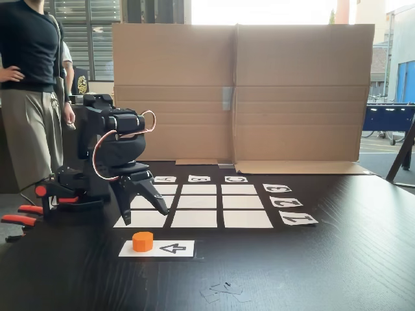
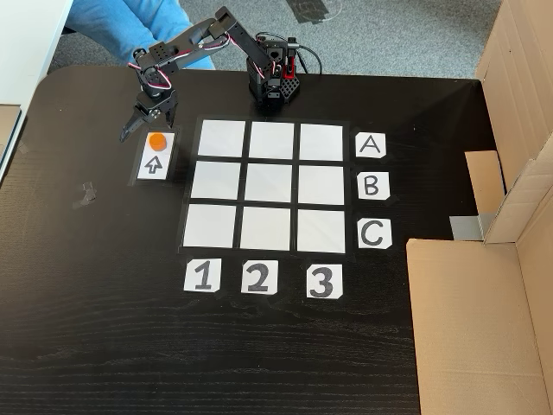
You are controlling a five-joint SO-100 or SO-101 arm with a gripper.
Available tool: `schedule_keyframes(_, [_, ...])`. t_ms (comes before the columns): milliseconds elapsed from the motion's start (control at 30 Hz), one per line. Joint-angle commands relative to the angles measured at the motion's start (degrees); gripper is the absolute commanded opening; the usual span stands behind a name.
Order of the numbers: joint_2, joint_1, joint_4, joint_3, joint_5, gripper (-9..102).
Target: Pick up the round, orange token and place it in the grid on square B2.
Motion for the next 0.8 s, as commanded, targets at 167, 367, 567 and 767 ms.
schedule_keyframes(167, [-2.46,-1.76,0.00,-3.96,0.88,66])
schedule_keyframes(367, [-5.10,-2.02,-0.09,-6.06,1.23,66])
schedule_keyframes(567, [-7.47,-1.67,-0.18,-8.44,1.41,66])
schedule_keyframes(767, [-8.88,-1.32,-0.26,-10.11,1.41,65])
